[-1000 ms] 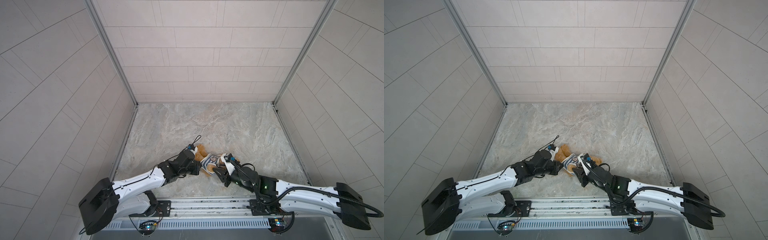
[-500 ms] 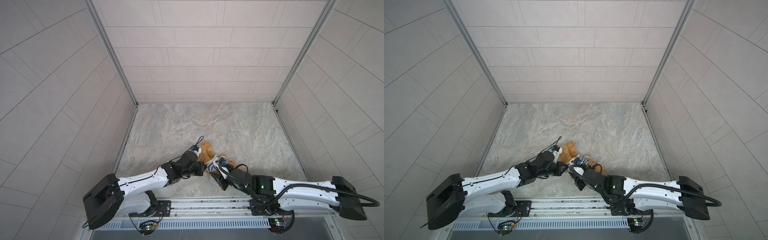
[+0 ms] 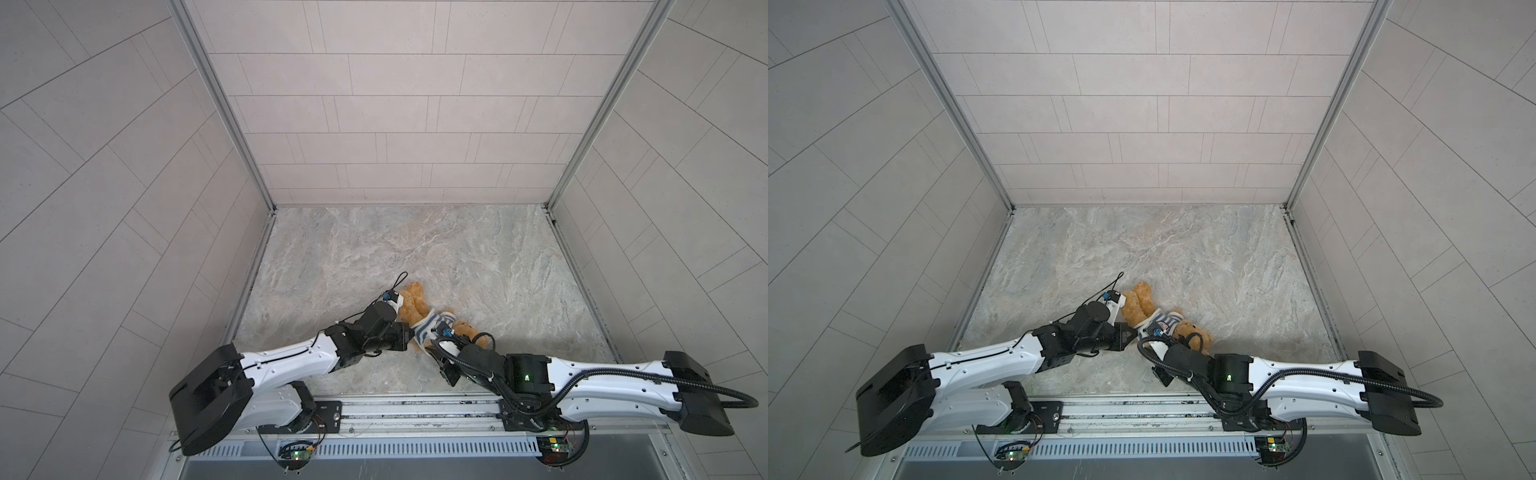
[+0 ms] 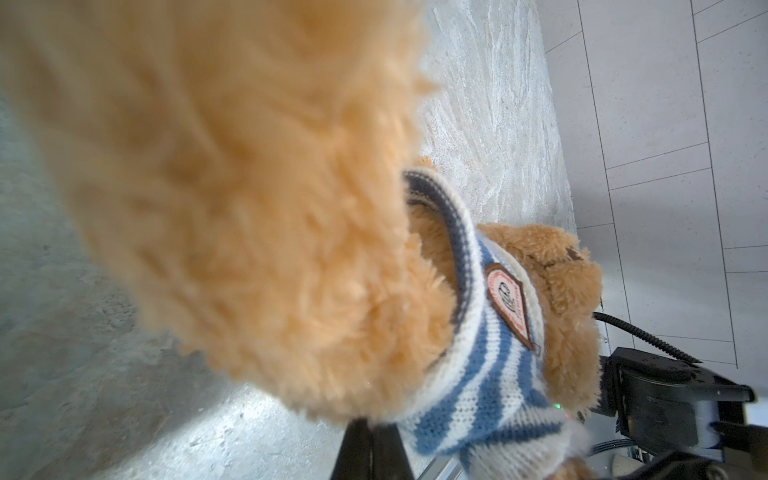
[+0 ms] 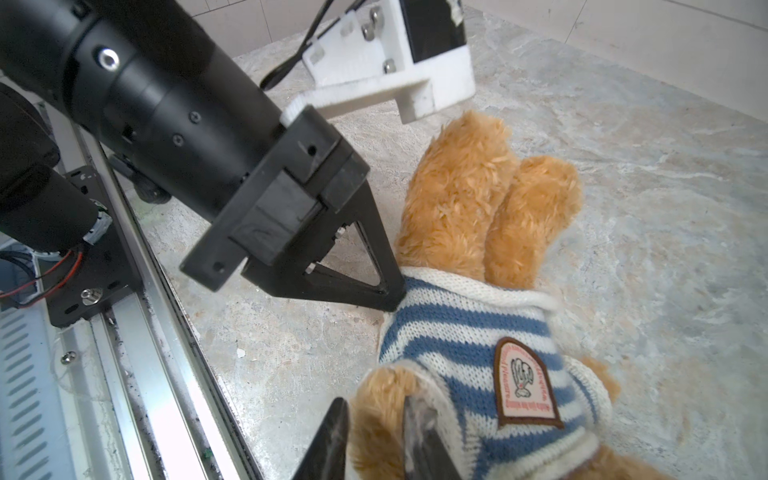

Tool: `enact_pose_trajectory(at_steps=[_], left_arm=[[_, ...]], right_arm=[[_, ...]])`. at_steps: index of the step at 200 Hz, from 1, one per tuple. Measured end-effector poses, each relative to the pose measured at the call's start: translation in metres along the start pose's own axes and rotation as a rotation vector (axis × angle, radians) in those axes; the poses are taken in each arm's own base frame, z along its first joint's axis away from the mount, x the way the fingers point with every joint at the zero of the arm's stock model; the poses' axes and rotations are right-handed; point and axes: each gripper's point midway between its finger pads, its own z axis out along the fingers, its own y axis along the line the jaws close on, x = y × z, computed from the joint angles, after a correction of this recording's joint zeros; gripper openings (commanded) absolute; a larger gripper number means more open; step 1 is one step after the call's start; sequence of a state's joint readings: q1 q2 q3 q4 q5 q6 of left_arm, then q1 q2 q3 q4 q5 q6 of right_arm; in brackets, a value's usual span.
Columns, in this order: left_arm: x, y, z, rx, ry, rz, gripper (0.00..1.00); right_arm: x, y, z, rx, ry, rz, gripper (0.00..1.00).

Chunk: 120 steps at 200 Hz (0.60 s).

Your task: Dress the teddy bear

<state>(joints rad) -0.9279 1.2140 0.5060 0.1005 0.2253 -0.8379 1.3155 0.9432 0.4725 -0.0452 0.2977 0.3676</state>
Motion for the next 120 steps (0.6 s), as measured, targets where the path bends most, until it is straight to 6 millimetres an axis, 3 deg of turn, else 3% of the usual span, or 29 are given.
enact_pose_trajectory(at_steps=[6, 54, 120], left_arm=[[0.000, 0.000, 0.000, 0.000, 0.000, 0.000, 0.00], [0.003, -0.002, 0.000, 0.004, 0.025, 0.005, 0.00], [0.002, -0.003, -0.001, -0.004, 0.031, 0.029, 0.00]], right_arm=[[0.002, 0.000, 0.000, 0.001, 0.007, -0.002, 0.00], [0.005, -0.004, -0.004, 0.009, 0.018, 0.003, 0.00], [-0.010, -0.027, -0.046, 0.001, -0.167, 0.093, 0.00]])
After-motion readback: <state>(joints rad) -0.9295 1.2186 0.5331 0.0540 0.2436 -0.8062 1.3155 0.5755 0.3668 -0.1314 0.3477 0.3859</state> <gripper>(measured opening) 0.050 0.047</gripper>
